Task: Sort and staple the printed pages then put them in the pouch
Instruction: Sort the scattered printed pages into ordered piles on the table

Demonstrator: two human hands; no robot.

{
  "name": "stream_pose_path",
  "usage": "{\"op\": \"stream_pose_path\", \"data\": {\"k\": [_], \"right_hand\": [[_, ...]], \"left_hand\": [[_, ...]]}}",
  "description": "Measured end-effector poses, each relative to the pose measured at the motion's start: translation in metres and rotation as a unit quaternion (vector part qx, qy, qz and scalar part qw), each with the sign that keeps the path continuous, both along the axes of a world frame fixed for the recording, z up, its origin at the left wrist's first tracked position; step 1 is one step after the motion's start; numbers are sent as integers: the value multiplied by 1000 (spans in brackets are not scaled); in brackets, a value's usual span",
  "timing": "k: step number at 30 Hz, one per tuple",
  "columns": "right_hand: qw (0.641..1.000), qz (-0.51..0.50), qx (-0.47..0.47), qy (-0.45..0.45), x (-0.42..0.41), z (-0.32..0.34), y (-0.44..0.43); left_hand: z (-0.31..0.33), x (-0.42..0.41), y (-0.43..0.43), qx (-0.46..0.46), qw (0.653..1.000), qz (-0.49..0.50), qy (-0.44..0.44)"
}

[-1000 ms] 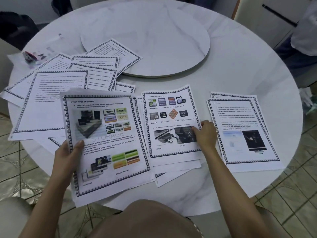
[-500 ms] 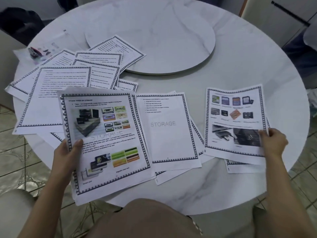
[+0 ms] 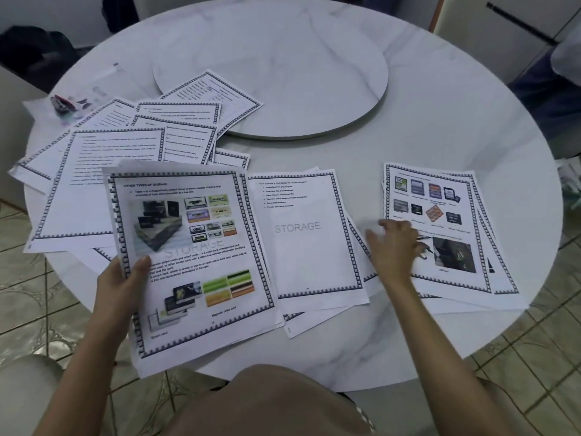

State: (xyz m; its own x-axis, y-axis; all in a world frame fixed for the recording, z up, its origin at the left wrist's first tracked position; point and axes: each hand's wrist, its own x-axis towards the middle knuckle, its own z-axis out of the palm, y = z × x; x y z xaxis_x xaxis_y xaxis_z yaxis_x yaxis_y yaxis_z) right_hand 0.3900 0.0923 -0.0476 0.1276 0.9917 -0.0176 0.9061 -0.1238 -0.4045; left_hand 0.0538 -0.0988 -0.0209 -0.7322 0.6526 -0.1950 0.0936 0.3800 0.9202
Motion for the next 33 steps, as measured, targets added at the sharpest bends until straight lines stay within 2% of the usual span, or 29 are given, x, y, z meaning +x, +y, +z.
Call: {"op": "stream_pose_path", "data": {"k": [3,7,12,16,24,29,33], "right_hand": [[998,34,-46,-35,-34,-7,-10],[996,28,-53,-60,-49,-12,-13],[999,9,-39,11,-43,-9,1],[994,10,-29,104,-36,-7,7],[986,13,-72,150,-36,4,12],[961,28,-144,236,-34,16,14],[948,17,-110,297,-30,36,20]], "left_hand": [[1,-1,-1,2,1000,-6,-2],[1,-4,-3,0,1000,-7,3],[1,-8,-8,0,1000,-6,1],[-1,-15,-12,-2,1000,-7,-18],[-3,-22,-10,1,999,-12,-40],[-5,-24,-8,-4,999,-7,-42],[-4,-25,-8,-1,999,-5,-47]]}}
